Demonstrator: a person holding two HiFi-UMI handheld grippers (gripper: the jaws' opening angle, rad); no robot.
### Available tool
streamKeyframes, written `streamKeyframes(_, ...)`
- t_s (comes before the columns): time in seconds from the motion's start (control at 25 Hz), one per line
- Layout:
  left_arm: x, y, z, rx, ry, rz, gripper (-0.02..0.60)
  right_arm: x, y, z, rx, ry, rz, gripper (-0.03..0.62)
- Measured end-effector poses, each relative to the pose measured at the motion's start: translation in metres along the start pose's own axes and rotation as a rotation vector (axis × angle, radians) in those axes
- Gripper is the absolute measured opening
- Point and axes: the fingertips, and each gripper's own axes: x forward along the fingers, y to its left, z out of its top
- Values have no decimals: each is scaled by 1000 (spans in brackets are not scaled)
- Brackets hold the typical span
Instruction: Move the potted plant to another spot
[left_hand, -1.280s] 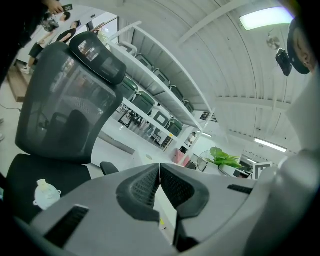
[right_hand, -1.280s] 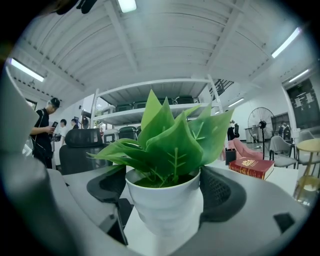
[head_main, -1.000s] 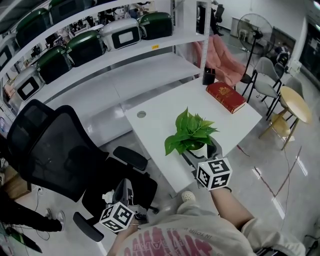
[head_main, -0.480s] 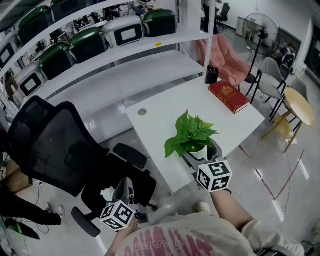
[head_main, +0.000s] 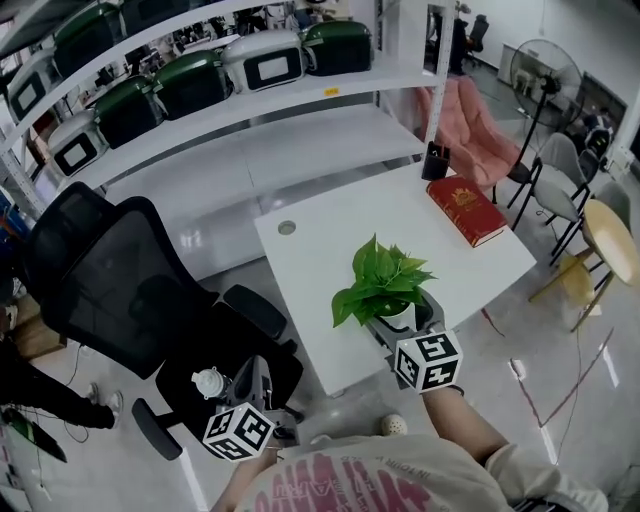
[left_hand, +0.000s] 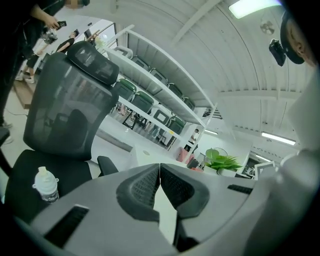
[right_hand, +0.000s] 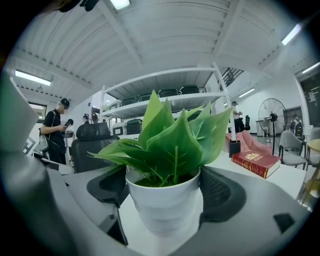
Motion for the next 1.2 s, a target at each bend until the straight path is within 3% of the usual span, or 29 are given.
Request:
streamKeyframes(0.4, -3, -21, -24, -32, -24, 66, 25, 6, -22, -18, 9, 48, 70, 476)
streamKeyframes(0.76, -12, -13, -37, -83, -28, 136, 25, 21, -30, -49, 6, 124, 93, 476)
streamKeyframes(1.2, -17, -5, -29, -102, -48, 174, 25, 35, -34, -67, 29, 167, 94, 476)
